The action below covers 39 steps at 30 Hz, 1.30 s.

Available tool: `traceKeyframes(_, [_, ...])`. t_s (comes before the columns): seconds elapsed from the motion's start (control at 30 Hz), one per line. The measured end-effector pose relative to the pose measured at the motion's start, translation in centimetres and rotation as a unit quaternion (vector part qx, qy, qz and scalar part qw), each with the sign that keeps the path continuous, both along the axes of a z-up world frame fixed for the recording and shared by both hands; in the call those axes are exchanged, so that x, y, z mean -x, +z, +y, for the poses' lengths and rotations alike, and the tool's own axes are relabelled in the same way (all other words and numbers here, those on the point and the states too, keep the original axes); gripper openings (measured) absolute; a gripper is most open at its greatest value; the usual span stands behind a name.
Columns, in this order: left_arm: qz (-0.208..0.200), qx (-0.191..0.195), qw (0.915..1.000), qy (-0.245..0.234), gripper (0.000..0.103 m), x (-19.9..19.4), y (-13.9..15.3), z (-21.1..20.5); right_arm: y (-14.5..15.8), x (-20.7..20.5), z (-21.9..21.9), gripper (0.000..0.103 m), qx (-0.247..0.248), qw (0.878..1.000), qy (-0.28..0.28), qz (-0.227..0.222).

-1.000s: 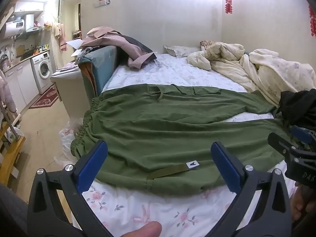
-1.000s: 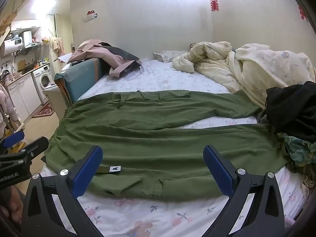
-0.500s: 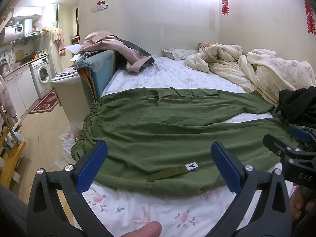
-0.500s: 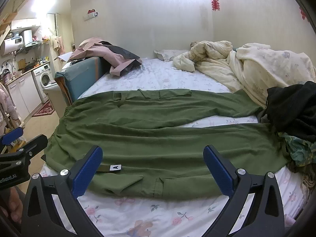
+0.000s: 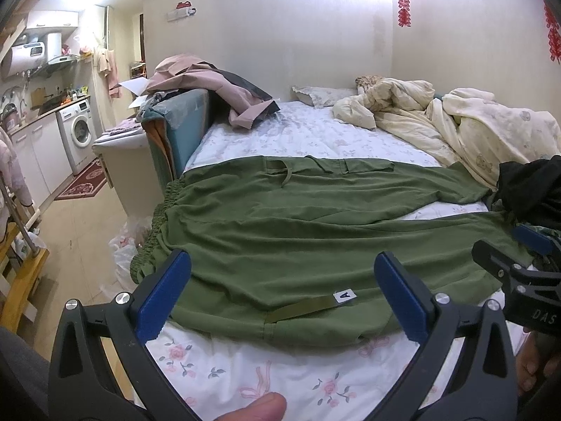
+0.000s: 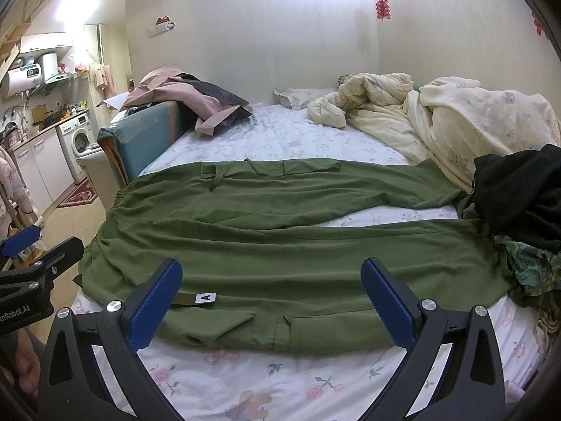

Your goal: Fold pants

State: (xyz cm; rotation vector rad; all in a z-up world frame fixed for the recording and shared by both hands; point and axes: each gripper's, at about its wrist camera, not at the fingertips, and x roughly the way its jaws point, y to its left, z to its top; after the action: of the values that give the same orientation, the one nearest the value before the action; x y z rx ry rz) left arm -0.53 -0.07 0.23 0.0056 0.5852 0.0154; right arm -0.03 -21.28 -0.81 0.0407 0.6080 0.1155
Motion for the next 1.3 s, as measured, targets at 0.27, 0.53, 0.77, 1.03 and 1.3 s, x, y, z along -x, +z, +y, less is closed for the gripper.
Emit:
traceKeyframes(0.27, [0.0, 0.0, 1.0, 0.001, 0.103, 0.0, 0.0, -0.01, 0.01, -0.04, -0.05, 0.103, 0.0, 1.0, 0.001, 0.001])
traceKeyframes(0.53, [0.0, 0.001, 1.0, 0.002, 0.103, -0.02, -0.11, 0.21, 0.06, -0.1, 0.0, 0.103, -0.001, 1.0, 0.0, 0.001])
traceKeyframes(0.77, [0.0, 0.001, 1.0, 0.002, 0.103, -0.03, -0.09, 0.22, -0.01, -0.03, -0.03, 0.103, 0.0, 1.0, 0.0, 0.0])
traceKeyframes(1.03, [0.0, 0.001, 1.0, 0.002, 0.103, -0.02, -0.1, 0.3, -0.02, 0.0, -0.04, 0.103, 0.0, 1.0, 0.0, 0.001])
traceKeyframes(1.3, [0.0, 0.001, 1.0, 0.002, 0.103, -0.02, -0.09, 0.27, -0.03, -0.02, -0.06, 0.103, 0.0, 1.0, 0.001, 0.001])
